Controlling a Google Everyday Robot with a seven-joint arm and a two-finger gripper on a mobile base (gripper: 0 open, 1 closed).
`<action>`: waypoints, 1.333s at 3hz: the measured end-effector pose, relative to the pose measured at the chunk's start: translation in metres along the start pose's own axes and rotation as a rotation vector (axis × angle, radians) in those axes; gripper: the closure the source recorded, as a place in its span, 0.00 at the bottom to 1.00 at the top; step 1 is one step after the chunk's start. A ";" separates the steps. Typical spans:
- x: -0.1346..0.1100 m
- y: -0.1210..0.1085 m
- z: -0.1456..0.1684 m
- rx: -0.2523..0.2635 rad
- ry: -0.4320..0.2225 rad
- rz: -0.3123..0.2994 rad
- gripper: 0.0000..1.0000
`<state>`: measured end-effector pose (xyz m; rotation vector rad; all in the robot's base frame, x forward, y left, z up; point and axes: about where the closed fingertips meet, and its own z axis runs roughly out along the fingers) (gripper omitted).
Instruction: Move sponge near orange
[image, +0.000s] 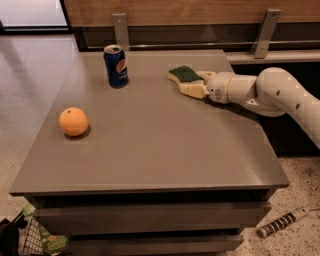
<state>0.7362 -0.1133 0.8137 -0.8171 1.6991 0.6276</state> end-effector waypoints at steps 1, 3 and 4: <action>0.000 0.000 0.000 0.000 0.000 0.000 1.00; 0.000 0.000 0.000 0.000 0.000 0.000 1.00; -0.009 -0.004 -0.013 0.038 0.025 -0.011 1.00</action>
Offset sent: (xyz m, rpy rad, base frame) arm -0.1254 -0.0730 0.1099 -0.0753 -0.0563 -0.1225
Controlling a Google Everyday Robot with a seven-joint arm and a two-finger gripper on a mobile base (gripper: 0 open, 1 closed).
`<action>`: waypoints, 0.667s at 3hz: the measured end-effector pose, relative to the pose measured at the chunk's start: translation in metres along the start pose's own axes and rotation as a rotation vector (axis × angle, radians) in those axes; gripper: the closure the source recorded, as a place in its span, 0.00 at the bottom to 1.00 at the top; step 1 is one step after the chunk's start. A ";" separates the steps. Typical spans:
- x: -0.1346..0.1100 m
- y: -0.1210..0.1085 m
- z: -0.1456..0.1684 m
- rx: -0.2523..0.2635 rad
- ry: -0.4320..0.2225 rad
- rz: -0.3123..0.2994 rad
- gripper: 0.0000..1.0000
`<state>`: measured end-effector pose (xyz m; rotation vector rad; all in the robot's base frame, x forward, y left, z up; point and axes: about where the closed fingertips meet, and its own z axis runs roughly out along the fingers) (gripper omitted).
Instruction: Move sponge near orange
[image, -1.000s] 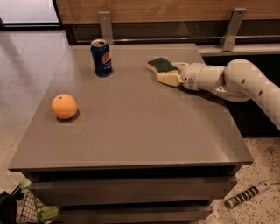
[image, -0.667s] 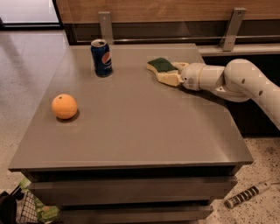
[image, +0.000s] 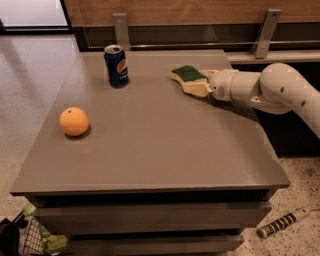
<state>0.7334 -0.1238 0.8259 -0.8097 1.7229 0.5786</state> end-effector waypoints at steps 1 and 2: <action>-0.013 -0.004 -0.017 0.045 0.027 -0.021 1.00; -0.029 -0.004 -0.040 0.073 0.043 -0.046 1.00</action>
Offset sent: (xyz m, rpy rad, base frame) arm -0.0234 -0.0405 0.0543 -0.1085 -0.0298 -0.0952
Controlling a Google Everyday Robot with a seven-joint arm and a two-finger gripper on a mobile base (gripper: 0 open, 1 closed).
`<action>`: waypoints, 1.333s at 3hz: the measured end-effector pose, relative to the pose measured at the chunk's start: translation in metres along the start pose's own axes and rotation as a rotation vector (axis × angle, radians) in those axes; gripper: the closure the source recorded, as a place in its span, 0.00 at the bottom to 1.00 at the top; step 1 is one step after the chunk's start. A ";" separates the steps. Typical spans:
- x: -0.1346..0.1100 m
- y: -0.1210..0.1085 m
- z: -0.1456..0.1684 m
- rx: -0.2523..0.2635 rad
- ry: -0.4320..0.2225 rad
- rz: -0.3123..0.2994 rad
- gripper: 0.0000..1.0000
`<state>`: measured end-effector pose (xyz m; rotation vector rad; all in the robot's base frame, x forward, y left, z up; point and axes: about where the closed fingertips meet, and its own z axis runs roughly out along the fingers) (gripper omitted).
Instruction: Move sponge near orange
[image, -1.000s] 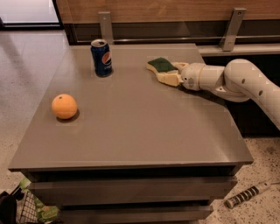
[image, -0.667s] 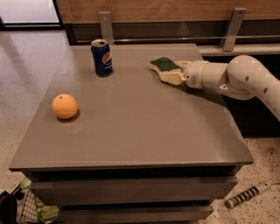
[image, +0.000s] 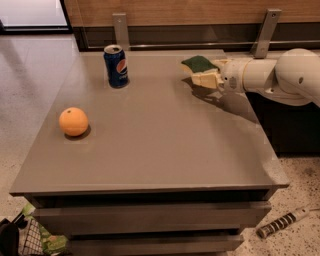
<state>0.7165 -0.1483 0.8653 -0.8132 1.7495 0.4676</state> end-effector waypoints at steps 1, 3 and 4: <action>-0.007 0.010 -0.013 -0.036 0.002 -0.018 1.00; -0.034 0.065 -0.051 -0.159 0.007 -0.077 1.00; -0.046 0.122 -0.058 -0.201 -0.006 -0.092 1.00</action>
Offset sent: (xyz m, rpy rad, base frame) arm -0.0882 0.0050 0.0588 -0.0331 -0.0057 0.2021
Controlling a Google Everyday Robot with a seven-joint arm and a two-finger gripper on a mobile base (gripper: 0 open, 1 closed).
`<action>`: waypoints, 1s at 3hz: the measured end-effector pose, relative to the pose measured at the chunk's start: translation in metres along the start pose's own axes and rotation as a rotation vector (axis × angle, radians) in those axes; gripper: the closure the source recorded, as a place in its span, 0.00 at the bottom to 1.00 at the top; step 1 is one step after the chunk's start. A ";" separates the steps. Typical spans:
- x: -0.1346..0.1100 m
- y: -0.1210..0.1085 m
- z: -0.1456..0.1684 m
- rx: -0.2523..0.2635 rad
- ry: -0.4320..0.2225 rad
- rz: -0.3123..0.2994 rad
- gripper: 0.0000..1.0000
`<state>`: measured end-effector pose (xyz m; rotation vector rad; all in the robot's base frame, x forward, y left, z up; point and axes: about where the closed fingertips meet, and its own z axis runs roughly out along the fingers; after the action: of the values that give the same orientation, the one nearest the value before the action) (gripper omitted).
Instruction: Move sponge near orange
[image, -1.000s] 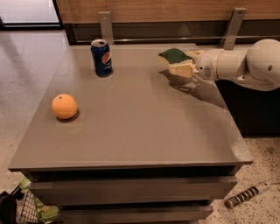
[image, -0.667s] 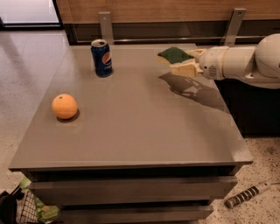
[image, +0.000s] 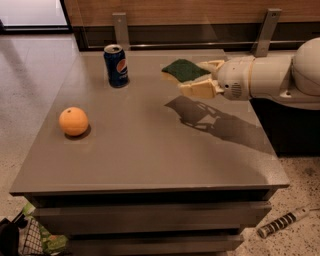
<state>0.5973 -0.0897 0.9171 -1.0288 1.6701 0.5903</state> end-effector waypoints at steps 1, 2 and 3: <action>-0.003 0.038 0.019 -0.018 -0.014 0.010 1.00; -0.004 0.089 0.050 -0.051 -0.032 0.021 1.00; -0.004 0.118 0.064 -0.102 -0.040 0.027 1.00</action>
Offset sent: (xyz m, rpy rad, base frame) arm -0.0674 0.1197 -0.0355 0.0583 0.0214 0.0417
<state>0.5295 0.0223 0.8866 -1.0618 1.6346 0.7160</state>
